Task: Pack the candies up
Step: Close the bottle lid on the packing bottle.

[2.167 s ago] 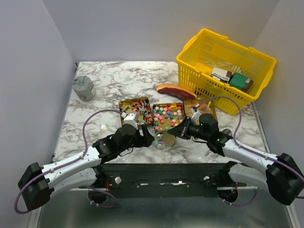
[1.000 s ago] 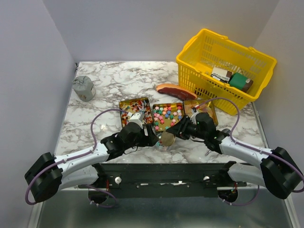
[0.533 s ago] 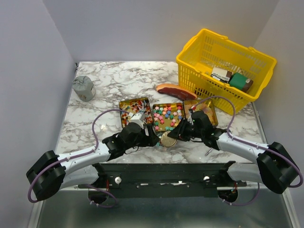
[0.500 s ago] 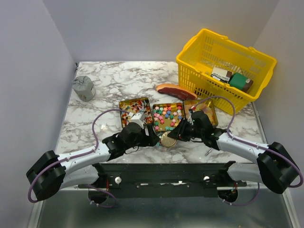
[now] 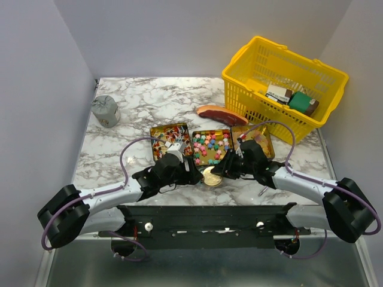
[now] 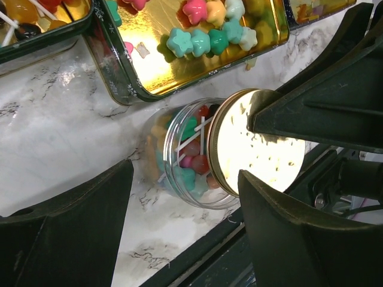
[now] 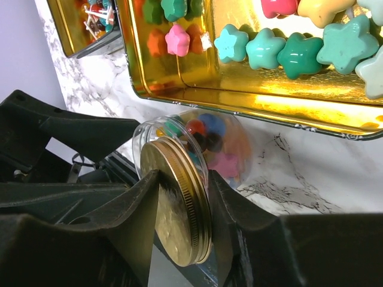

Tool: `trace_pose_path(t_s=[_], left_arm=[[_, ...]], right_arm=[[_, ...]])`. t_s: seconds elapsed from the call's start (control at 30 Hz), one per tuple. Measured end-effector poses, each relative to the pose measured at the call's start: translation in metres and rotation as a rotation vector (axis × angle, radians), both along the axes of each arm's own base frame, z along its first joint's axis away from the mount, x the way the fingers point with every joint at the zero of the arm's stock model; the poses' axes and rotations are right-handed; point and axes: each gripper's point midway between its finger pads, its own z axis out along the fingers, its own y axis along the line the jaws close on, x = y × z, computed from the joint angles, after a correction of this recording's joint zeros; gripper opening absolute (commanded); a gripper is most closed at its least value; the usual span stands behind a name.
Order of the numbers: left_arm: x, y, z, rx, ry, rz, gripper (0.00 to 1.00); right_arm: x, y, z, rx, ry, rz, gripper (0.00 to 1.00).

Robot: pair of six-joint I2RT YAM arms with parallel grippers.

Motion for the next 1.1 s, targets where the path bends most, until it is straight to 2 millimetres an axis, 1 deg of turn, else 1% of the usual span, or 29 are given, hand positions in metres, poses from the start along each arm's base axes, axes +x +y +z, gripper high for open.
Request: trace_pose_path(t_s=[0.07, 0.2, 0.43, 0.53, 0.6, 0.77, 1.1], left_arm=[[-0.001, -0.002, 0.0, -0.005, 0.005, -0.011, 0.81], [-0.002, -0.006, 0.005, -0.033, -0.008, -0.025, 0.81], [-0.005, -0.005, 0.013, -0.072, -0.044, -0.043, 0.81], [-0.006, -0.006, 0.013, -0.073, -0.044, -0.05, 0.81], [-0.006, -0.006, 0.01, -0.067, -0.038, -0.054, 0.8], [-0.007, -0.005, -0.007, -0.028, 0.002, -0.053, 0.76], [-0.004, -0.01, -0.006, -0.044, -0.006, -0.051, 0.78]], right_arm=[[0.0, 0.0, -0.001, -0.001, 0.002, 0.0, 0.47], [0.001, 0.001, -0.003, -0.002, 0.004, 0.0, 0.47], [0.006, 0.006, -0.005, 0.016, -0.002, 0.0, 0.47], [0.009, 0.009, -0.005, 0.026, 0.0, -0.005, 0.5], [0.01, 0.01, -0.006, 0.031, 0.002, -0.009, 0.51], [0.012, 0.013, -0.009, 0.036, 0.01, -0.013, 0.52], [0.012, 0.016, -0.01, 0.042, 0.006, -0.007, 0.52]])
